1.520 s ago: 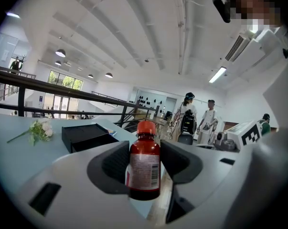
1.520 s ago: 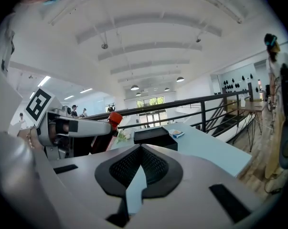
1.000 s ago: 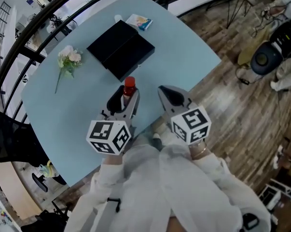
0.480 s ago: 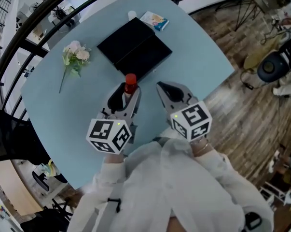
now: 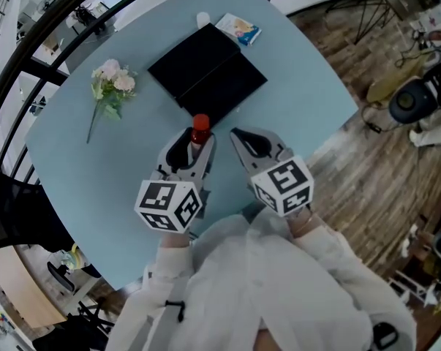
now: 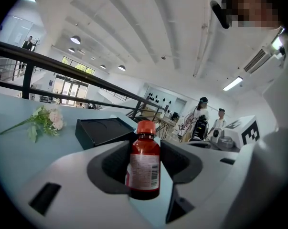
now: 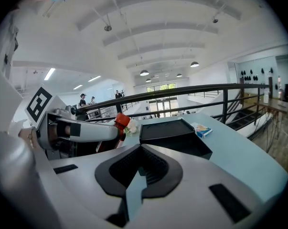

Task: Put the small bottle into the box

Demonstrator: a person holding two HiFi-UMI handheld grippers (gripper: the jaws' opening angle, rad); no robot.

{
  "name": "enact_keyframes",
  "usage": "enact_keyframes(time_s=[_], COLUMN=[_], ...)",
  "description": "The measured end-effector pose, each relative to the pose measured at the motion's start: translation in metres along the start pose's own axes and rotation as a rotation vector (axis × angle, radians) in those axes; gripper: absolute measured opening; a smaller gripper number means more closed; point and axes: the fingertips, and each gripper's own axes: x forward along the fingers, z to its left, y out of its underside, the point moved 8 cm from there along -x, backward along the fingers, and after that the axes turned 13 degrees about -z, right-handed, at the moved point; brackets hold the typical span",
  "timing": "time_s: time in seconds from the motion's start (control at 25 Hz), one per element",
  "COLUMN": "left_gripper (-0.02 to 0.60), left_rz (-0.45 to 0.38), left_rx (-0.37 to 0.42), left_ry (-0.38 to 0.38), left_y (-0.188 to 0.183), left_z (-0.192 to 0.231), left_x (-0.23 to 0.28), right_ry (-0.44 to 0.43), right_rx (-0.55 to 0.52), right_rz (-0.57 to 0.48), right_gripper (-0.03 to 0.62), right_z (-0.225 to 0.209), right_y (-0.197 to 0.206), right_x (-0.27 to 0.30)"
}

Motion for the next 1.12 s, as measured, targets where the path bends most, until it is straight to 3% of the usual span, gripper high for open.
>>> enact_keyframes(time_s=[0.4, 0.64, 1.12], left_gripper=[0.204, 0.204, 0.204], left_rz=[0.032, 0.074, 0.134], left_rx=[0.009, 0.062, 0.188], left_ry=[-0.085, -0.109, -0.127], left_y=[0.009, 0.013, -0.005], left_z=[0.004, 0.002, 0.014], left_x=[0.018, 0.033, 0.073], right_ry=[-0.068, -0.143, -0.166], right_rx=[0.043, 0.043, 0.038], right_rz=[0.033, 0.014, 0.050], right_gripper=[0.002, 0.002, 0.002], right_z=[-0.031, -0.044, -0.089], right_y=[0.006, 0.004, 0.009], right_x=[0.016, 0.027, 0.036])
